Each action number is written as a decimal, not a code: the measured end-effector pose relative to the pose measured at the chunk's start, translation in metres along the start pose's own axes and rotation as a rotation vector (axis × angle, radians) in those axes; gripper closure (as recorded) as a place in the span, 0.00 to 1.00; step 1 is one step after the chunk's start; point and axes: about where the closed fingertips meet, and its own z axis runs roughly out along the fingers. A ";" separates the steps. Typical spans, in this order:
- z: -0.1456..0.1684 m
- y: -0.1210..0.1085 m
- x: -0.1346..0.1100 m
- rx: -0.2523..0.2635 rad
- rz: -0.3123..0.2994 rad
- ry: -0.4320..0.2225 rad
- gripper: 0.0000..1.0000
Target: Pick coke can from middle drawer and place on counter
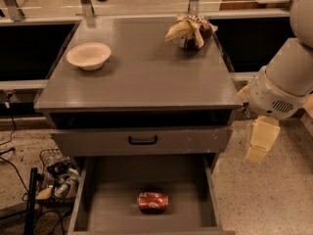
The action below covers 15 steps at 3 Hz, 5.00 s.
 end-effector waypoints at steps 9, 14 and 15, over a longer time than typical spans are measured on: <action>0.153 0.044 -0.024 -0.175 0.033 -0.106 0.00; 0.237 0.043 -0.058 -0.238 0.018 -0.110 0.00; 0.237 0.043 -0.058 -0.238 0.018 -0.110 0.00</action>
Offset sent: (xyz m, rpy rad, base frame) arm -0.0344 0.0279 -0.0804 0.2186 0.1013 -0.0290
